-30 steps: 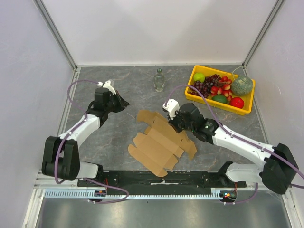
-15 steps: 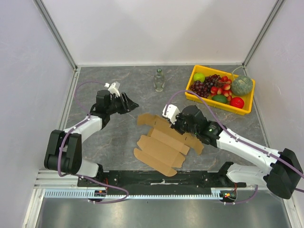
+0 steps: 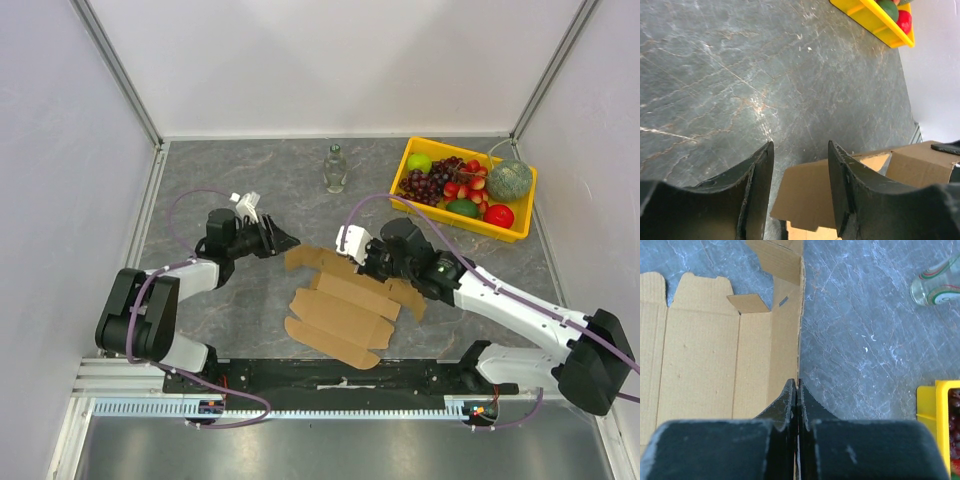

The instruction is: Fold the paper box

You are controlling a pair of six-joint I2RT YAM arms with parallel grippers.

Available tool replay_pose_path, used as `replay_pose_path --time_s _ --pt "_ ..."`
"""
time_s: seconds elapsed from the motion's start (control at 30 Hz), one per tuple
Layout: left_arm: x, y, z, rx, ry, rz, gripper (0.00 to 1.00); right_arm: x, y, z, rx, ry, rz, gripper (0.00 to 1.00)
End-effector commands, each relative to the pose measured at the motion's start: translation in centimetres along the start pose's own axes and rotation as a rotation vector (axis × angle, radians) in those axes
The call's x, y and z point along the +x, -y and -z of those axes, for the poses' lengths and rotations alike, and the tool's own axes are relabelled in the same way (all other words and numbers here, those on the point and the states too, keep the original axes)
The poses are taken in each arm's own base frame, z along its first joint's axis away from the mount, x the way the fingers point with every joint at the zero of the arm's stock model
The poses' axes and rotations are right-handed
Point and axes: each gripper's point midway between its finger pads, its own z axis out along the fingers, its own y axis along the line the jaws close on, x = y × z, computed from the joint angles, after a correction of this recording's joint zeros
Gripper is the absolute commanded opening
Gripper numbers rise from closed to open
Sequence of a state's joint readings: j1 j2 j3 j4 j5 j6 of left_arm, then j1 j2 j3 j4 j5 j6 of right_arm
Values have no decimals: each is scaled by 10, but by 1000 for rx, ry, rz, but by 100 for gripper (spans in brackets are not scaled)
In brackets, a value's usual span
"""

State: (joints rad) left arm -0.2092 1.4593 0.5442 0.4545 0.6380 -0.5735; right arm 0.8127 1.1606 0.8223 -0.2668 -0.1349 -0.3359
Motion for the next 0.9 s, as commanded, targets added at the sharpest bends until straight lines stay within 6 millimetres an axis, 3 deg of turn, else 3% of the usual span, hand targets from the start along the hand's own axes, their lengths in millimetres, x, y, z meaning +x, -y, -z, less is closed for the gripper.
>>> replay_pose_path --time_s 0.0,0.07,0.37,0.67,0.87 --pt "2 20 -4 120 14 -22 53 -24 -1 3 -61 61 129 7" --pt "6 24 -4 150 12 -32 52 -24 -4 2 -84 80 201 8" --pt "32 34 0 215 -4 -86 50 -13 10 -17 -22 17 202 2" --pt "52 34 6 236 -12 -120 49 -19 29 -23 132 132 284 0" --pt "57 36 9 260 -3 -142 48 -11 34 -23 211 166 313 0"
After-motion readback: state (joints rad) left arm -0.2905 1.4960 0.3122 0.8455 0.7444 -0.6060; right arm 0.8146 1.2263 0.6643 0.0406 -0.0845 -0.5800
